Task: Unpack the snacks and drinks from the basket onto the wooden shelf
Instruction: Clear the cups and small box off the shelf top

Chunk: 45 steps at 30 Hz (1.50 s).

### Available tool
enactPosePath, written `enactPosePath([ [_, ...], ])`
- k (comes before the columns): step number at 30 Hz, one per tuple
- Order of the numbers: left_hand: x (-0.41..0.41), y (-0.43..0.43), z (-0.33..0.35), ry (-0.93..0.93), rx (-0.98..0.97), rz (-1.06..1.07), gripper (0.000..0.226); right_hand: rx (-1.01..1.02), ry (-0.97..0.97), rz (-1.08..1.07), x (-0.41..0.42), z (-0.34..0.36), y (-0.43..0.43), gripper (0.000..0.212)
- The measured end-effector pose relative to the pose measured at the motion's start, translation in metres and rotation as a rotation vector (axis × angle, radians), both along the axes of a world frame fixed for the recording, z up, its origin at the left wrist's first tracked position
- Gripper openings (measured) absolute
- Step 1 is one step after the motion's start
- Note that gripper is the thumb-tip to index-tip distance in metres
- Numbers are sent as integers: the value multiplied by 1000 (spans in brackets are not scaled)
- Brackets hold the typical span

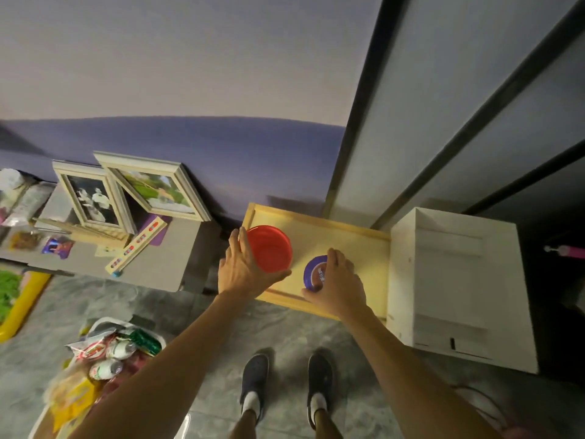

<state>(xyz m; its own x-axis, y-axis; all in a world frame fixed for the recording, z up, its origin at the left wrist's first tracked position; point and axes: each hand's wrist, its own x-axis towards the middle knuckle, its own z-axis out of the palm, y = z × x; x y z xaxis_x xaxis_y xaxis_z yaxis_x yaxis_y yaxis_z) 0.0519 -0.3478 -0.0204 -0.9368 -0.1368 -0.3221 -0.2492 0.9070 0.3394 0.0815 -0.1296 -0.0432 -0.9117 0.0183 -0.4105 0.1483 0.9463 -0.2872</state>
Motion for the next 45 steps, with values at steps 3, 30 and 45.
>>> enactPosePath([
  [3, -1, -1, -10, 12, 5, -7, 161, -11, -12, -9, -1, 0, -1, 115],
  [30, -35, 30, 228, 286, 227, -558, 145, 62, 281, -535, 58, 254, 57, 111],
  [45, 143, 227, 270, 209, 412, -1151, 158, 195, 306, -1063, 356, 325, 147, 111],
])
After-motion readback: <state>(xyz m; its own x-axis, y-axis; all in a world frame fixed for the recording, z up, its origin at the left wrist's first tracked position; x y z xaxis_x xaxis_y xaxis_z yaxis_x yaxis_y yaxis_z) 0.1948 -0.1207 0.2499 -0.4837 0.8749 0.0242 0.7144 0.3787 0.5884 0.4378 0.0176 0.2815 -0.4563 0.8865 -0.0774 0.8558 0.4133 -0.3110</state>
